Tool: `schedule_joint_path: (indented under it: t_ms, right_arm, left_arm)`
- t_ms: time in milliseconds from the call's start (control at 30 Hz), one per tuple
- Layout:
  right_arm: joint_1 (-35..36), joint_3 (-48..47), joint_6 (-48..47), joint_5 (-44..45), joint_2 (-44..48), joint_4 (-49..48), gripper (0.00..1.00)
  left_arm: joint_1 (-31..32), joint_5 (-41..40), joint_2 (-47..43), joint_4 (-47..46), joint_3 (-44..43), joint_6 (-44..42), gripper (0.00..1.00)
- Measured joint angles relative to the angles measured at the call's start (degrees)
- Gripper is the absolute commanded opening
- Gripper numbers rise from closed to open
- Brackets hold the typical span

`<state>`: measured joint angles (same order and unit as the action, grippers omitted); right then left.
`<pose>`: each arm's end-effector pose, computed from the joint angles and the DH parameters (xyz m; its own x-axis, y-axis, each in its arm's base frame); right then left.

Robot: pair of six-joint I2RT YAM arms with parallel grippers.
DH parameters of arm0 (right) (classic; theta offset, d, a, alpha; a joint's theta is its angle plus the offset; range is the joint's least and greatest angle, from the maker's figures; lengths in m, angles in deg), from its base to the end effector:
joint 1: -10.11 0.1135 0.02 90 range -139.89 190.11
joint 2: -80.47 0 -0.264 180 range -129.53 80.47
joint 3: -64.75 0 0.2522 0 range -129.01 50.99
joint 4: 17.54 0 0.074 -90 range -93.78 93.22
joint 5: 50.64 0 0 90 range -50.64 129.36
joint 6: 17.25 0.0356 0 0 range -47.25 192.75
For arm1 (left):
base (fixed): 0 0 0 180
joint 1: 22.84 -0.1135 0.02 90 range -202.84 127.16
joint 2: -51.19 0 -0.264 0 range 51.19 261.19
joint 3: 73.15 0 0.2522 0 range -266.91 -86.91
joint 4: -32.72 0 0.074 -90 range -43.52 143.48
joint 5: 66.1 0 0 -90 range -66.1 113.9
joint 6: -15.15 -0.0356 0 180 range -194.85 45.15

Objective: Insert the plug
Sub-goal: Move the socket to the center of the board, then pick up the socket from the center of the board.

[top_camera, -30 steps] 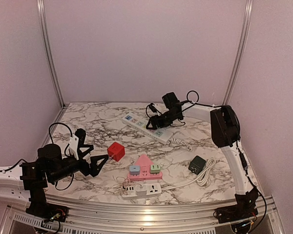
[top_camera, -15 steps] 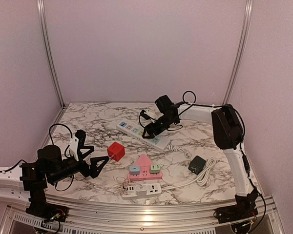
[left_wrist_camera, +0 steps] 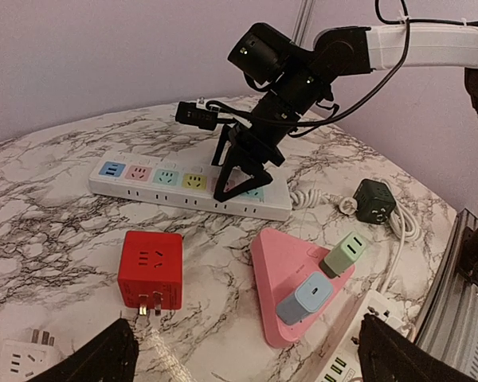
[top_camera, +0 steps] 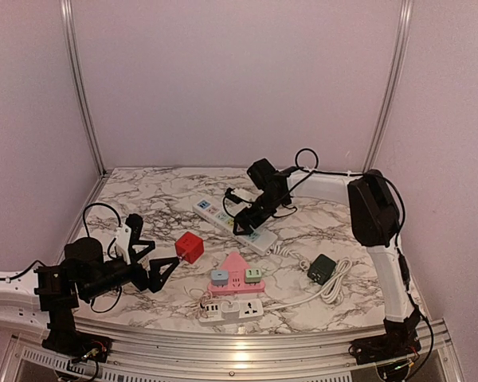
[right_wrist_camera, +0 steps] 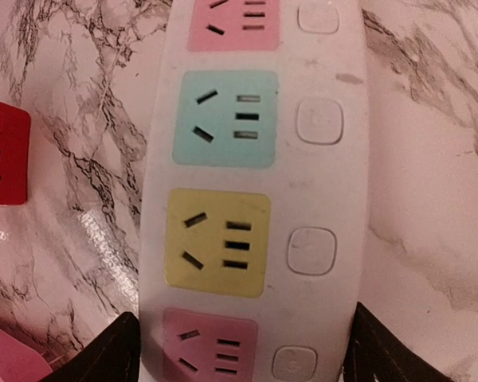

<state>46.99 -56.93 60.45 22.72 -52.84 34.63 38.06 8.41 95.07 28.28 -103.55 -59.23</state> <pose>0.3905 0.3057 0.1578 -0.5572 -0.6732 -0.4861 -0.8135 0.5600 0.1570 0.0968 -0.1543 0.2207 -0.2658 -0.0560 -0.9624 0.6668 0.7103 -0.2255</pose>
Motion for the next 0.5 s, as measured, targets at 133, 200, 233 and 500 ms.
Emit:
schedule_joint_path:
  t_ms: [133,200,233,500]
  right_arm:
    - [0.7,0.1,0.1,1.9,0.2,0.3,0.68]
    - [1.1,0.1,-0.2,3.0,0.5,0.7,0.64]
    - [1.4,0.1,-0.4,3.6,0.5,0.7,0.63]
    - [4.2,3.0,-5.5,9.4,3.0,0.2,0.63]
  left_arm:
    - [0.0,0.0,0.5,0.0,0.0,-0.1,0.99]
    - [0.0,0.0,0.8,0.0,0.0,-0.2,0.99]
    - [0.0,0.0,1.0,0.0,0.0,-0.2,0.99]
    - [0.0,-6.6,8.7,2.0,-5.2,-0.8,0.99]
